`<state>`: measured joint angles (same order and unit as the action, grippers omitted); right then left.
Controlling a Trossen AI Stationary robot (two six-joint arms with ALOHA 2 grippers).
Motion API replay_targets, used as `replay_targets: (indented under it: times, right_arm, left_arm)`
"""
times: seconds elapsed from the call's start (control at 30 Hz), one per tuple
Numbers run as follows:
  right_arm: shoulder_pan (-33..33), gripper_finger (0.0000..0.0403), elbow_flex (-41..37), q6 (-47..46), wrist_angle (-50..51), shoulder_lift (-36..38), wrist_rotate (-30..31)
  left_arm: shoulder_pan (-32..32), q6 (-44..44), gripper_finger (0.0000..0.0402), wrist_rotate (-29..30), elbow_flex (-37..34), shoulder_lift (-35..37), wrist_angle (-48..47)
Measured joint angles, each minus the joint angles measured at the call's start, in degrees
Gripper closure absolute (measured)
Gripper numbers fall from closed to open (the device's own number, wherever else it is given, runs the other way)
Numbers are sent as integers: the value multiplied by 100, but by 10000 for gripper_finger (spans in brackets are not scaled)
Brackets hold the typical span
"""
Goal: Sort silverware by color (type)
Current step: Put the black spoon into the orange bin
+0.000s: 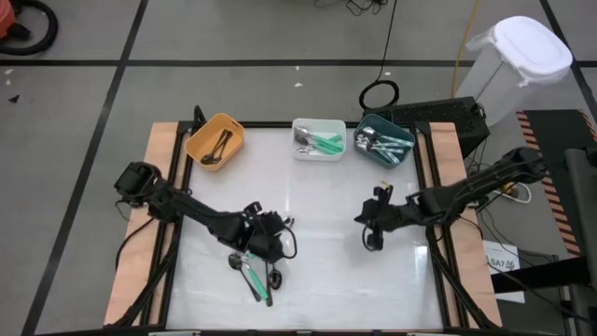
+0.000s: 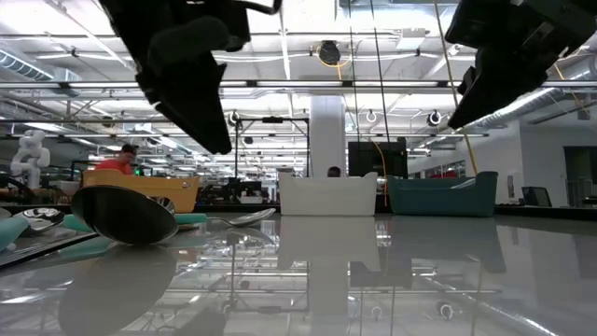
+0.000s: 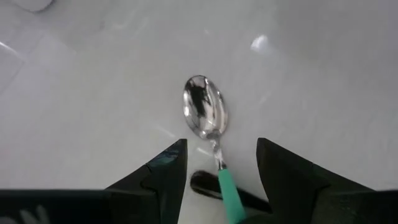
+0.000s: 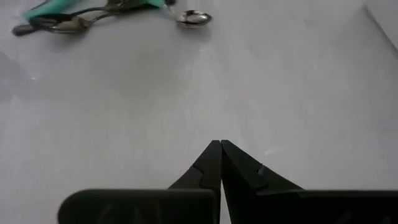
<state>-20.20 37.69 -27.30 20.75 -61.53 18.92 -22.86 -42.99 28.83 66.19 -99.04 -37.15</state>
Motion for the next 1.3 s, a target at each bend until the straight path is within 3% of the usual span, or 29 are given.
replay_targets:
  times: [0.43,0.67,0.93,1.13,1.3]
  right_arm:
    - [-699,401,2,-40,-1706,-1325,47]
    - [-966,401,4,-50,-2621,-1778,48]
    - [-1225,401,4,-55,-3465,-2170,46]
    - [-1369,401,4,-116,-3858,-2376,63]
    - [-1470,401,7,-365,-4004,-2425,142]
  left_arm:
    - [-1076,-1359,209,407,0,-13,-133]
    - [-1655,-1868,209,466,0,-13,-126]
    - [-2227,-2502,209,996,-11,-362,249]
    - [-2371,-2858,209,1033,-9,-936,1024]
    - [-2264,-3704,208,1129,-11,-1110,986]
